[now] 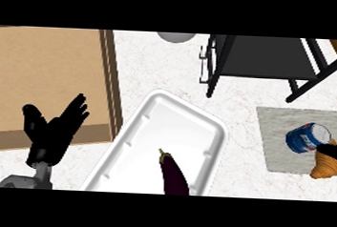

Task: Pick the can from the placemat and place it in the tiered shelf

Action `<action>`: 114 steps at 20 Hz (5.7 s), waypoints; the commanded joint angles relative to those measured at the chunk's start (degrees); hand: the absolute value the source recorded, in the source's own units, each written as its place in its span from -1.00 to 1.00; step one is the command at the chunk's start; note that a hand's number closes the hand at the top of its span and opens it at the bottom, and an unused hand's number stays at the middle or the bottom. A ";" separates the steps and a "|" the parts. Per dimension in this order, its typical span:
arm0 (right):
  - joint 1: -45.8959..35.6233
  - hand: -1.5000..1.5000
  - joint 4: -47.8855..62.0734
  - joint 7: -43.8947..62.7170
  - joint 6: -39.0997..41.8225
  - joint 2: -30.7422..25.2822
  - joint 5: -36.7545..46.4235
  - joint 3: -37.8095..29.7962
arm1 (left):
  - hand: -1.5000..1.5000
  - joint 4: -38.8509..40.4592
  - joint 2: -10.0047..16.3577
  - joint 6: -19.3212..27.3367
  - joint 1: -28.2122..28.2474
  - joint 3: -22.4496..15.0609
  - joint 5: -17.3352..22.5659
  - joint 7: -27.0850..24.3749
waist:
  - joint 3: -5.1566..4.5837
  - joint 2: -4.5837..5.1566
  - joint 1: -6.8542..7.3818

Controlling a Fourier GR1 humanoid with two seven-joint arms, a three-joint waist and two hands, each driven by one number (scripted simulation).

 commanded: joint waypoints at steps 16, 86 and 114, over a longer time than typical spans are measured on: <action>-14.10 -1.00 17.44 14.73 0.47 13.56 14.70 7.39 | 0.00 3.85 0.41 -0.88 0.56 2.68 0.11 1.45 | -0.71 0.57 -1.29; -54.85 1.00 -6.43 -6.75 42.07 26.72 15.07 -1.08 | 0.00 5.92 -4.34 -2.79 2.52 5.53 -5.73 -1.24 | -0.66 0.12 -2.83; -73.50 1.00 48.40 -43.60 37.22 15.84 21.02 -7.74 | 0.00 3.10 -4.59 -4.63 0.69 7.45 -5.78 2.82 | -0.63 0.68 -0.78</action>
